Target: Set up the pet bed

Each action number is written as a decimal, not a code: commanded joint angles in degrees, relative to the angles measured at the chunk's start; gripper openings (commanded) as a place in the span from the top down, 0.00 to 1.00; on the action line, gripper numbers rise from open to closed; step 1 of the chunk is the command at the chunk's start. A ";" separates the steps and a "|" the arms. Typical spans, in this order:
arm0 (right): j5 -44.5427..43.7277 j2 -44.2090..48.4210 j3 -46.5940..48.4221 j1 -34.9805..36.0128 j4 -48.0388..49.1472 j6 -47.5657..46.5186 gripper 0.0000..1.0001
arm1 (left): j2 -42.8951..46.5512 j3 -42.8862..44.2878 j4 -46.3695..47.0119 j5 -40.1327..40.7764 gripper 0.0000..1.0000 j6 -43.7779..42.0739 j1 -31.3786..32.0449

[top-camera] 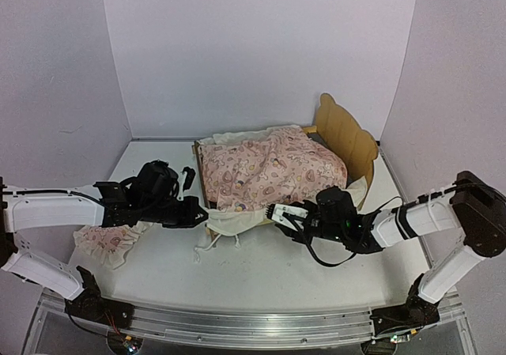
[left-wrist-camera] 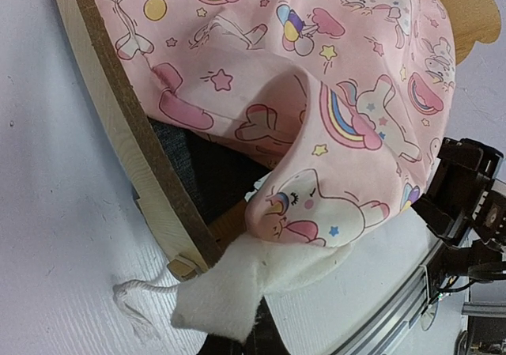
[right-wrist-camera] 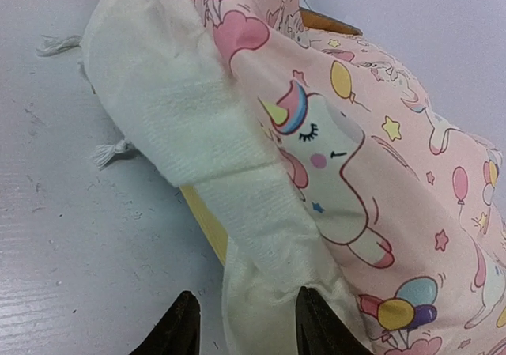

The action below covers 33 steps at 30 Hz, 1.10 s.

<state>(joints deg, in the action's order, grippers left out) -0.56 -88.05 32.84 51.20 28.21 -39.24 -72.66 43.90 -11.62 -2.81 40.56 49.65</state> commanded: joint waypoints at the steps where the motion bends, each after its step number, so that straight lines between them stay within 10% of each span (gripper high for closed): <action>1: -1.04 -2.74 2.09 0.39 7.21 -2.83 0.61 | 1.48 2.59 2.83 0.63 1.00 -0.13 -0.45; 7: -2.38 -4.24 1.09 0.78 9.25 -1.84 0.65 | 1.53 2.57 2.83 1.22 1.00 0.38 -0.41; 15: -11.51 -0.14 0.54 1.80 5.98 2.18 1.00 | 1.07 2.46 2.78 2.27 1.00 0.52 -0.56; 24: -5.20 7.38 3.69 0.92 -21.58 6.48 1.00 | 2.07 2.67 2.74 4.76 1.00 1.23 -1.12; 28: 2.14 6.90 1.98 1.00 -19.12 4.53 0.78 | 1.98 2.99 2.65 3.97 1.00 0.75 -1.22; 33: -1.17 2.63 1.53 2.02 -7.36 1.98 0.73 | 1.09 2.93 2.93 3.13 1.00 0.44 -1.22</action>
<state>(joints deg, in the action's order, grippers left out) -2.11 -82.98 34.39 52.60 11.53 -35.55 -72.64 43.90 -11.42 -0.32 41.04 49.06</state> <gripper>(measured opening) 0.254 0.020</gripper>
